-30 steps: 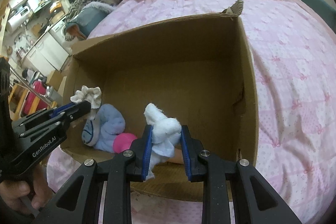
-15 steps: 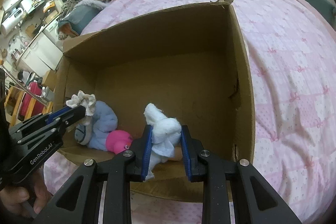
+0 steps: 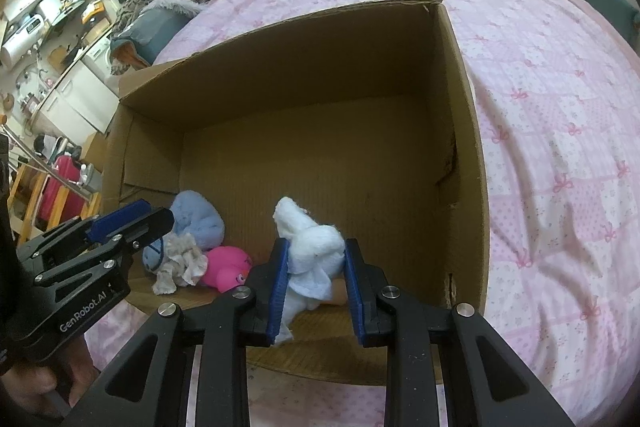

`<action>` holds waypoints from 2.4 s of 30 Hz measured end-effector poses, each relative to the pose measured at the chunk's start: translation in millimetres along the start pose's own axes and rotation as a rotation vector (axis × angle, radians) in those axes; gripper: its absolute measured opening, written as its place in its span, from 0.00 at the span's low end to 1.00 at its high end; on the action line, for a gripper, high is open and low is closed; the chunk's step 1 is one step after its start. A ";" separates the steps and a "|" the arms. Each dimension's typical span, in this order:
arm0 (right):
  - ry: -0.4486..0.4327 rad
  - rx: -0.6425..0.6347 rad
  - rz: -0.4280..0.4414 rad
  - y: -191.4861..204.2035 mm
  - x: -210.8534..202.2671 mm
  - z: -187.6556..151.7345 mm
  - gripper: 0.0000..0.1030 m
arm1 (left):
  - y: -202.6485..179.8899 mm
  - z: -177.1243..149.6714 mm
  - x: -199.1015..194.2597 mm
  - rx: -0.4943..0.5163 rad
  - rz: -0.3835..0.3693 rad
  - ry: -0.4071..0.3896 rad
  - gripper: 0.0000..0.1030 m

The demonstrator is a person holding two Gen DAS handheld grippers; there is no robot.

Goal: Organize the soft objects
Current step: 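Open the right gripper to drop the white sock while the left gripper releases the bow into the box, then withdraw both open grippers from the box toward the remaining items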

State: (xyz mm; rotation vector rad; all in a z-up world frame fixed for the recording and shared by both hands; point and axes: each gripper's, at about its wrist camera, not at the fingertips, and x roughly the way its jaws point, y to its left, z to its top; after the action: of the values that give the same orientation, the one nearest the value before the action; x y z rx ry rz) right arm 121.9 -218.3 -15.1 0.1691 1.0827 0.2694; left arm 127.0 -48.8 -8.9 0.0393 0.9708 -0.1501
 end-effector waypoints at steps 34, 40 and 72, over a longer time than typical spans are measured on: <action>-0.110 0.059 0.074 -5.8 -36.3 -6.7 0.68 | 11.8 -2.0 -40.8 -0.031 0.029 -0.079 0.61; -0.120 0.064 0.064 -6.7 -48.1 -15.0 0.68 | 21.0 -11.8 -54.8 -0.066 0.030 -0.084 0.67; -0.010 0.142 0.080 7.4 -51.4 -77.7 0.68 | 46.6 -74.7 -74.3 -0.228 0.018 0.072 0.67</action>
State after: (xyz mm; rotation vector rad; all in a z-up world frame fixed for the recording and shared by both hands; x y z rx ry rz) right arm 29.3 -226.2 -5.4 0.3407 1.0866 0.2635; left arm 31.3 12.9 8.6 -0.1571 1.0544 -0.0212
